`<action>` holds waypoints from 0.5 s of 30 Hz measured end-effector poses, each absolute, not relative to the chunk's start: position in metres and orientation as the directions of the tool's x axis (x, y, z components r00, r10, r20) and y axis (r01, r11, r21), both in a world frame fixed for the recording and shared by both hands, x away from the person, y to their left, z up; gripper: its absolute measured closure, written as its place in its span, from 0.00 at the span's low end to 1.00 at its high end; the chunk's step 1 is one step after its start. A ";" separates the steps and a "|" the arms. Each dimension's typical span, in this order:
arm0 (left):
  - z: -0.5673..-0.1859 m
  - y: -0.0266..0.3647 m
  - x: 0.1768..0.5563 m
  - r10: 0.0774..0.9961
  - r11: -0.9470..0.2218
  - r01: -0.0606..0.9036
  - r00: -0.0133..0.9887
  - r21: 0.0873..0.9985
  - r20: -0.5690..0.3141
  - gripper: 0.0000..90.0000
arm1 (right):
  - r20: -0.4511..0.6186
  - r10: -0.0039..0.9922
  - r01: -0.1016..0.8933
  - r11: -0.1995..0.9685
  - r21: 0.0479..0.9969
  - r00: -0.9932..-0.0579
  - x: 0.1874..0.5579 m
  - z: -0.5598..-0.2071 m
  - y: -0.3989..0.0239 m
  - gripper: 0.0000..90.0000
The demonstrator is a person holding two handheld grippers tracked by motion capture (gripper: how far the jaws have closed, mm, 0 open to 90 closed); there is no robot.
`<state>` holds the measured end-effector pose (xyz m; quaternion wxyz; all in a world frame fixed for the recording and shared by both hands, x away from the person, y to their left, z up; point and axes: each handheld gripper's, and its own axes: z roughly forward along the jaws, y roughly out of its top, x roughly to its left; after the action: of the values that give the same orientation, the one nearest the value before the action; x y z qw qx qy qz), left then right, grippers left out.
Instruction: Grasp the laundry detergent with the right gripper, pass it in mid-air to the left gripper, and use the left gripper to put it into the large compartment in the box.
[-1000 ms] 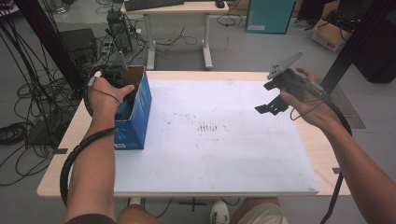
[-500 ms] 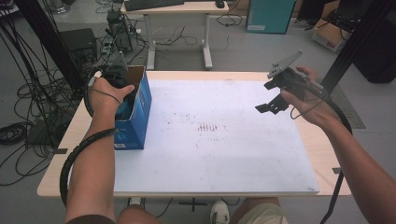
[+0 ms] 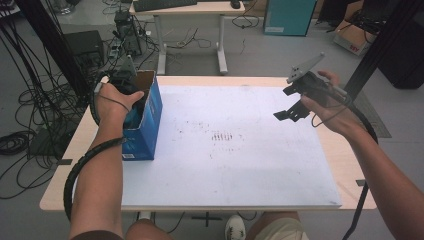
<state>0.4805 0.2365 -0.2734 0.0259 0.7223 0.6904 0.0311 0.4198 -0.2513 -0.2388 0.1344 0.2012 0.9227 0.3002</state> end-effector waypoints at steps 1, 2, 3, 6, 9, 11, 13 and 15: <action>-0.273 0.236 0.481 0.999 -0.046 0.996 0.045 0.080 0.009 0.40 | -0.125 0.460 0.294 0.730 0.617 -0.879 0.419 -0.239 -0.251 0.07; -0.273 0.236 0.481 0.999 -0.046 0.996 0.045 0.080 0.009 0.40 | -0.125 0.465 0.299 0.729 0.615 -0.877 0.419 -0.239 -0.251 0.07; -0.273 0.236 0.481 0.999 -0.045 0.996 0.045 0.080 0.009 0.40 | -0.125 0.461 0.297 0.732 0.613 -0.879 0.419 -0.239 -0.251 0.07; -0.273 0.236 0.481 0.999 -0.044 0.996 0.044 0.080 0.010 0.40 | -0.129 0.457 0.292 0.735 0.612 -0.880 0.419 -0.238 -0.252 0.06; -0.274 0.236 0.481 0.999 -0.044 0.996 0.043 0.080 0.011 0.40 | -0.127 0.462 0.295 0.731 0.615 -0.878 0.419 -0.239 -0.251 0.07; -0.273 0.236 0.481 0.999 -0.046 0.996 0.046 0.073 0.008 0.40 | -0.127 0.458 0.293 0.734 0.613 -0.880 0.419 -0.239 -0.252 0.07; -0.273 0.236 0.482 0.999 -0.046 0.996 0.046 0.073 0.009 0.40 | -0.129 0.461 0.294 0.731 0.616 -0.878 0.419 -0.238 -0.252 0.06; -0.273 0.236 0.482 0.999 -0.046 0.996 0.045 0.073 0.009 0.40 | -0.128 0.460 0.294 0.732 0.615 -0.878 0.419 -0.239 -0.252 0.06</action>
<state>0.4815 0.2357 -0.2731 0.0235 0.7225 0.6903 0.0287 0.4195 -0.2522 -0.2385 0.1372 0.2049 0.9203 0.3037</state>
